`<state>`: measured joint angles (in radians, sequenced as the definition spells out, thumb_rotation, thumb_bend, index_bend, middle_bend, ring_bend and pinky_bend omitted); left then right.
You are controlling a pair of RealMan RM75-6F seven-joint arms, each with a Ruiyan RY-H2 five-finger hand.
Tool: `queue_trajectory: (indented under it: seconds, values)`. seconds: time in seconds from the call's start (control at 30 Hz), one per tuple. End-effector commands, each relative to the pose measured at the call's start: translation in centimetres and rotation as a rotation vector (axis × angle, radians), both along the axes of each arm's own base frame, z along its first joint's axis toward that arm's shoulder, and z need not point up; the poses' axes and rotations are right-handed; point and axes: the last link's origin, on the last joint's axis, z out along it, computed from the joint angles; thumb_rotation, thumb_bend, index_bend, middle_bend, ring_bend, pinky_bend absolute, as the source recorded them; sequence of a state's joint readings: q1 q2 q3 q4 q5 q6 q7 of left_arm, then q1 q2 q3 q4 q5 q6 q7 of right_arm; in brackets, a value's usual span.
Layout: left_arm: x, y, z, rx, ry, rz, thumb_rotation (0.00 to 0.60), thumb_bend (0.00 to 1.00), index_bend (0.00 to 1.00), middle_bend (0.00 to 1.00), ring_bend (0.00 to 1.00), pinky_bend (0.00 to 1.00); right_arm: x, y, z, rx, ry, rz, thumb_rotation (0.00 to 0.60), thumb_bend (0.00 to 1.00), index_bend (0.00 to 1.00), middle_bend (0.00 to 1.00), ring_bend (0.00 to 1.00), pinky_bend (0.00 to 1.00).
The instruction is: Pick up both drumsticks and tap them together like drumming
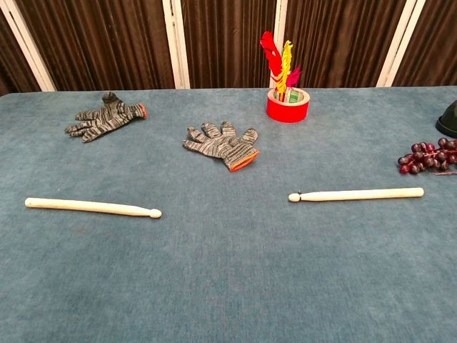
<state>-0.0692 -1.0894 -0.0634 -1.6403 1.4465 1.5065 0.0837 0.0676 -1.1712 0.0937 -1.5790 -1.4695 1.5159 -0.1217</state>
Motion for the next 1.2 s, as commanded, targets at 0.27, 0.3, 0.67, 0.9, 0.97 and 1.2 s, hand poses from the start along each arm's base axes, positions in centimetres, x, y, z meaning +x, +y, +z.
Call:
queue_trajectory:
  seconds: [0.27, 0.3, 0.67, 0.9, 0.97, 1.2]
  values:
    - [0.0, -0.2, 0.0, -0.003, 0.004, 0.000, 0.600, 0.34, 0.10, 0.10, 0.00, 0.00, 0.1, -0.2, -0.3, 0.011, -0.007, 0.002, 0.600, 0.23, 0.17, 0.10, 0.11, 0.03]
    - [0.0, -0.2, 0.0, -0.001, 0.004, -0.001, 0.600, 0.34, 0.10, 0.10, 0.00, 0.00, 0.1, -0.2, -0.3, 0.012, -0.008, 0.004, 0.600, 0.24, 0.17, 0.10, 0.11, 0.03]
    - [0.3, 0.1, -0.1, 0.019, 0.001, -0.054, 0.600, 0.34, 0.12, 0.13, 0.00, 0.00, 0.7, -0.2, -1.0, 0.019, -0.068, 0.021, 0.600, 0.24, 0.26, 0.15, 0.15, 0.03]
    - [0.4, 0.8, -0.5, 0.034, -0.006, -0.099, 0.600, 0.34, 0.15, 0.13, 0.00, 0.00, 1.9, -0.7, -3.2, 0.056, -0.129, 0.029, 0.600, 0.24, 0.30, 0.22, 0.19, 0.03]
    - [0.4, 0.8, -0.5, 0.035, -0.007, -0.099, 0.600, 0.34, 0.14, 0.12, 0.00, 0.00, 2.2, -1.5, -3.8, 0.102, -0.144, 0.021, 0.600, 0.24, 0.30, 0.22, 0.19, 0.03]
    - [0.2, 1.0, -0.5, 0.037, -0.005, -0.087, 0.600, 0.34, 0.14, 0.12, 0.00, 0.00, 4.4, -5.4, -6.3, 0.225, -0.119, 0.019, 0.600, 0.23, 0.33, 0.24, 0.20, 0.03]
